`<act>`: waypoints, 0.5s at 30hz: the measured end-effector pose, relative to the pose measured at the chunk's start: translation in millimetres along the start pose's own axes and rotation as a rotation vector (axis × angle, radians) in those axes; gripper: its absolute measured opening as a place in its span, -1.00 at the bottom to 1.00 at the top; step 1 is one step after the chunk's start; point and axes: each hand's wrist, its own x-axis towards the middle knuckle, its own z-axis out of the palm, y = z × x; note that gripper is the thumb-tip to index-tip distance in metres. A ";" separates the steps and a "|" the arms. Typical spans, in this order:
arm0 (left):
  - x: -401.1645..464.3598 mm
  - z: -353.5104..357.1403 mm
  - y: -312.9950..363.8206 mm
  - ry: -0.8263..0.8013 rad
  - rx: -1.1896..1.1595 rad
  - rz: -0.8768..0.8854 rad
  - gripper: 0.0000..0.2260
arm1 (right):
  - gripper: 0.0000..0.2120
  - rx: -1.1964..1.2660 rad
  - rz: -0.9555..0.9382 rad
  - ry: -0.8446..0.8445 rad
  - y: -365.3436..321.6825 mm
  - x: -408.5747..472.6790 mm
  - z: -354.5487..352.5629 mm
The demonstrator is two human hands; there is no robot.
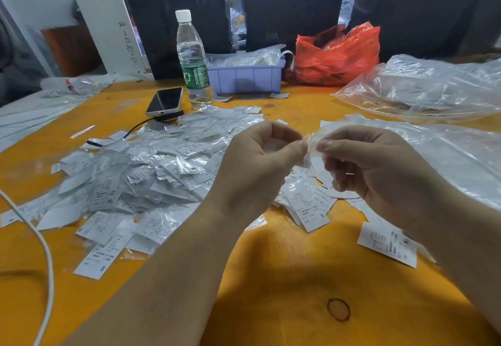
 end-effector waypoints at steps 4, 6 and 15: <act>-0.1 -0.4 0.1 -0.008 -0.039 -0.027 -0.81 | -0.76 -0.030 0.021 0.041 -0.3 1.0 -0.2; -0.7 0.0 0.7 -0.013 -0.041 -0.038 -0.80 | -0.77 -0.022 0.033 0.034 0.3 1.3 -0.6; -0.6 0.8 0.4 -0.033 -0.006 -0.044 -0.89 | -0.92 0.100 0.078 -0.126 -0.7 -1.0 -0.9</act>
